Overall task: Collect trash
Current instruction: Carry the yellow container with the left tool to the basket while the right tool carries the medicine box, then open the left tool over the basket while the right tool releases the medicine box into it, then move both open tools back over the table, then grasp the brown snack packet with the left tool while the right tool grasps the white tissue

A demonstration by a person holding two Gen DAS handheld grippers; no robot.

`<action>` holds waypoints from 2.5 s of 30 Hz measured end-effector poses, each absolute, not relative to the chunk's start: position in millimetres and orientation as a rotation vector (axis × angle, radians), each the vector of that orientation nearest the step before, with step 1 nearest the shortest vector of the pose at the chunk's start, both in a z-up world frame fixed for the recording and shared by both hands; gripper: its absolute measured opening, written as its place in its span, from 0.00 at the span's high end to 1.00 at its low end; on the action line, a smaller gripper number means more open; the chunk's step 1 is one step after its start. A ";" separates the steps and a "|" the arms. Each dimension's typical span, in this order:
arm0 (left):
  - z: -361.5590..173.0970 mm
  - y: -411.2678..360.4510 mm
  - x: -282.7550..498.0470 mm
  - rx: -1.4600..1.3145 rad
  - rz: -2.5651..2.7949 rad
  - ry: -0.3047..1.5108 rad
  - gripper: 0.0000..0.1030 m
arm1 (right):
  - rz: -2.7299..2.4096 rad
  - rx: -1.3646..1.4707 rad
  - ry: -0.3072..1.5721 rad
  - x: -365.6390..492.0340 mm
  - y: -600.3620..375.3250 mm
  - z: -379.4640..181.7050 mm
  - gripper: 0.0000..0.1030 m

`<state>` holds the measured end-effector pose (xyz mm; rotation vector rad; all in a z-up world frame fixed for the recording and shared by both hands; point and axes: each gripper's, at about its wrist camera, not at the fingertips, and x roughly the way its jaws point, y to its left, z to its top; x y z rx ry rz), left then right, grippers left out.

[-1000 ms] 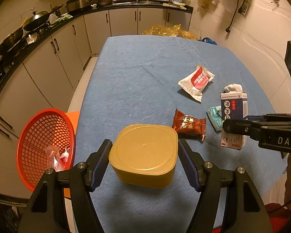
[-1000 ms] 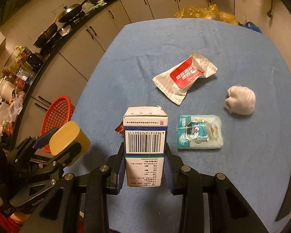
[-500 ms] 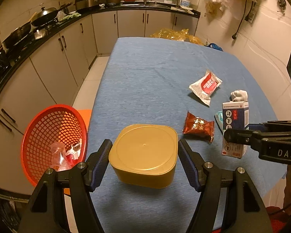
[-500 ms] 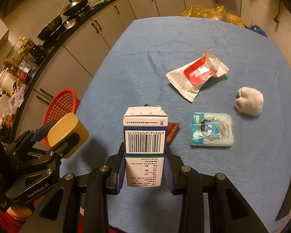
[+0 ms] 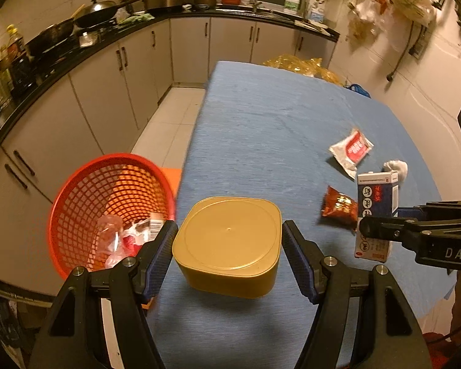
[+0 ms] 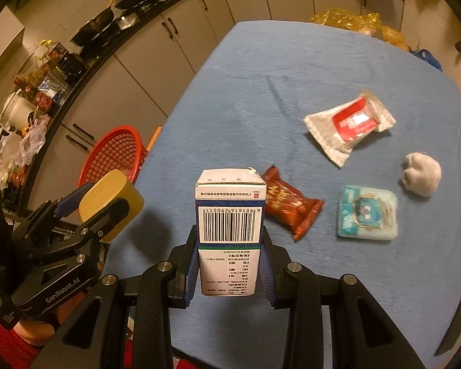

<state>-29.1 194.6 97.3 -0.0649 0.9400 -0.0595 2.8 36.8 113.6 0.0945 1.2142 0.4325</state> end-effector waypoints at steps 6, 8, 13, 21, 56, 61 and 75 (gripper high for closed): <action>93.7 228.4 -30.6 -0.116 -0.009 0.944 0.34 | 0.476 0.039 1.217 5.8 67.9 119.1 0.64; 92.4 239.9 -31.3 -0.129 0.009 0.945 0.34 | 0.491 0.019 1.217 6.4 80.0 120.3 0.64; 88.4 272.6 -32.4 -0.158 0.056 0.952 0.34 | 0.534 -0.009 1.229 11.2 110.8 121.9 0.64; 78.2 322.6 -27.0 -0.161 0.120 0.969 0.34 | 0.604 -0.031 1.239 29.2 165.8 126.9 0.64; 85.5 281.0 -42.8 -0.177 -0.045 0.959 0.21 | 0.408 0.078 1.194 7.7 111.2 141.4 0.30; 83.3 224.7 -45.6 -0.234 -0.177 0.986 0.21 | 0.297 0.156 1.183 -4.3 27.6 130.8 0.31; 54.6 83.2 -33.9 -0.055 -0.232 1.202 0.21 | 0.160 0.339 1.205 -24.1 -152.9 98.1 0.31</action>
